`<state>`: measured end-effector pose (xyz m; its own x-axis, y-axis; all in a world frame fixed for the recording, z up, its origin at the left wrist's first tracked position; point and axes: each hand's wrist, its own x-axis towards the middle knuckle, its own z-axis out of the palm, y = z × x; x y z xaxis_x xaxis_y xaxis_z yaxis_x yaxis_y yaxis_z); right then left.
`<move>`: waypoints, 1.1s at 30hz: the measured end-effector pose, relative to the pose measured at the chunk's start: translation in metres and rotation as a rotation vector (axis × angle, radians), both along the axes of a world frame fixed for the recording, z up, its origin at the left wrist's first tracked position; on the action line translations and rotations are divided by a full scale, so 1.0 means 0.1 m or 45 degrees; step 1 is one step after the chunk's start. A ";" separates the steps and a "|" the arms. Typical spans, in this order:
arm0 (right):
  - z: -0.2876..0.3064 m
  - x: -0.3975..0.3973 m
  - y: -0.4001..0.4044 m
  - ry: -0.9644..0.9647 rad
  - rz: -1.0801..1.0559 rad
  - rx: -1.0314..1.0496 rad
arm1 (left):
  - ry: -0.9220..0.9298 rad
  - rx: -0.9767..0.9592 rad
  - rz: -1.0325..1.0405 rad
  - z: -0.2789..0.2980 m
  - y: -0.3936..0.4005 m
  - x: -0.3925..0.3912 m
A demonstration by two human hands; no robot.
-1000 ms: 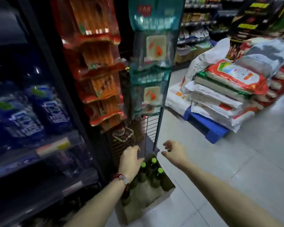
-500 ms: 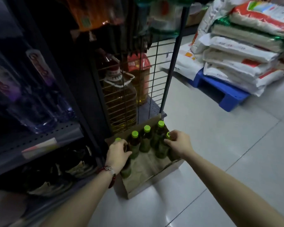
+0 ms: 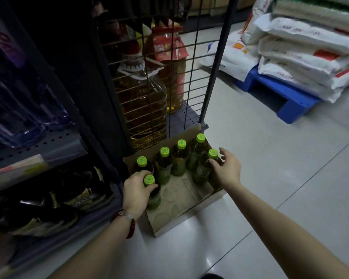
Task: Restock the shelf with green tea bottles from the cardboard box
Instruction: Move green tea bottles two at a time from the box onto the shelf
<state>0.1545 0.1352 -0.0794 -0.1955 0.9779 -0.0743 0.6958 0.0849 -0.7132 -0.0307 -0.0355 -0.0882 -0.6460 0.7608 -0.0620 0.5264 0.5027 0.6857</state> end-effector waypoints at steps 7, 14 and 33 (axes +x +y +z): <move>-0.19 -0.09 0.17 0.074 0.039 -0.029 | -0.203 0.122 0.076 -0.07 0.19 0.11; -0.30 -0.09 0.21 0.156 0.046 0.027 | -0.329 0.109 0.014 -0.18 0.27 0.11; 1.05 -0.22 -0.11 0.279 0.291 -0.055 | -0.288 0.266 0.005 1.23 0.37 0.17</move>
<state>0.1324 0.1240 0.0258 -0.4253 0.9038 -0.0466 0.4920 0.1877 -0.8501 -0.0133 0.0019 0.0348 -0.6367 0.7697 -0.0473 0.3465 0.3404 0.8741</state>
